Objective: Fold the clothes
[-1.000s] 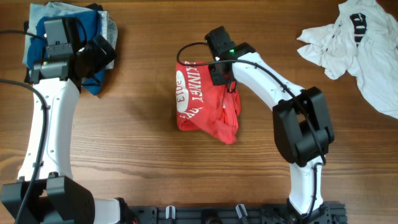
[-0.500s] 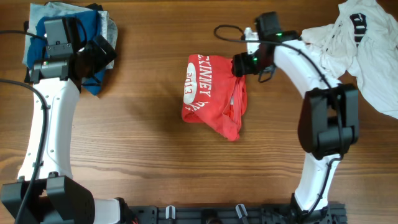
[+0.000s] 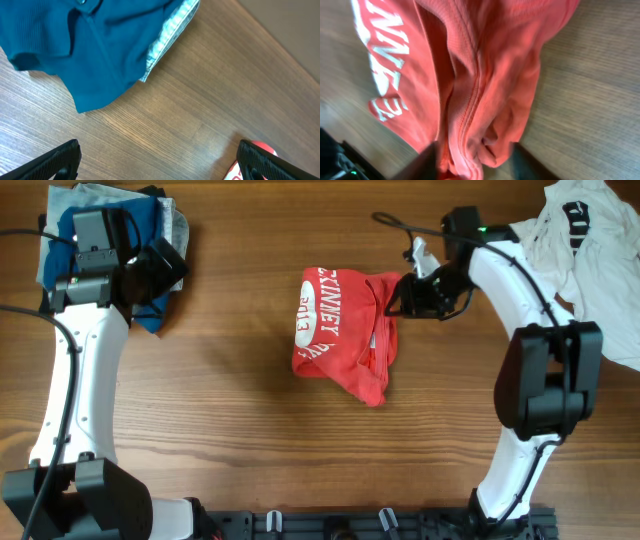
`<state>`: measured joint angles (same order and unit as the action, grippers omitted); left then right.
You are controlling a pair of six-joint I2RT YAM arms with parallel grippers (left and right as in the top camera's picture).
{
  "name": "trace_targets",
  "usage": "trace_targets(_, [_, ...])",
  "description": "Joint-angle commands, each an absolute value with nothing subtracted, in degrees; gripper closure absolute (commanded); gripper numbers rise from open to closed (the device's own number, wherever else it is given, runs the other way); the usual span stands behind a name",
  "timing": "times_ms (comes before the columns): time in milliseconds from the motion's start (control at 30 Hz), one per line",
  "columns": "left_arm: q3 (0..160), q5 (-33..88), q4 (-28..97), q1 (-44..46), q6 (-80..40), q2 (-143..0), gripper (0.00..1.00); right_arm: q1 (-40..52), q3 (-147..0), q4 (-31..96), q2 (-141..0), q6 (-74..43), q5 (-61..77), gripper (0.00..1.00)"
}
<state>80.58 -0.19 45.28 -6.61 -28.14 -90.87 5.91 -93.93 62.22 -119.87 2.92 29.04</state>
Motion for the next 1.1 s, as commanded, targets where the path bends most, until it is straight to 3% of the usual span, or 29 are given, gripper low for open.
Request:
trace_targets(0, [80.62,-0.93,45.93,-6.87,-27.24,-91.66,0.0,9.21,-89.67,60.31,-118.39,-2.28,19.92,0.96])
trace_targets(300, [80.64,-0.93,46.74,-6.87,-27.22,-91.66,0.0,16.34,-75.11,38.26,-118.72,-10.66,14.79,0.96])
trace_targets(633, [80.62,-0.93,46.48,-6.87,-27.24,-91.68,0.0,26.46,-75.18,20.12,-119.09,-10.31,15.44,0.96])
trace_targets(933, [80.58,3.64,46.52,-6.35,-27.24,-91.68,0.0,24.69,-86.46,27.11,-117.56,-6.22,22.81,0.96])
trace_targets(1000, [80.58,4.89,46.63,-4.75,-27.2,-91.7,0.0,22.65,-90.24,31.14,-115.42,-7.62,22.59,0.76])
trace_targets(1067, [80.58,4.86,46.68,-2.22,-27.09,-91.7,0.0,20.16,-93.14,34.24,-113.32,-9.02,22.2,0.42])
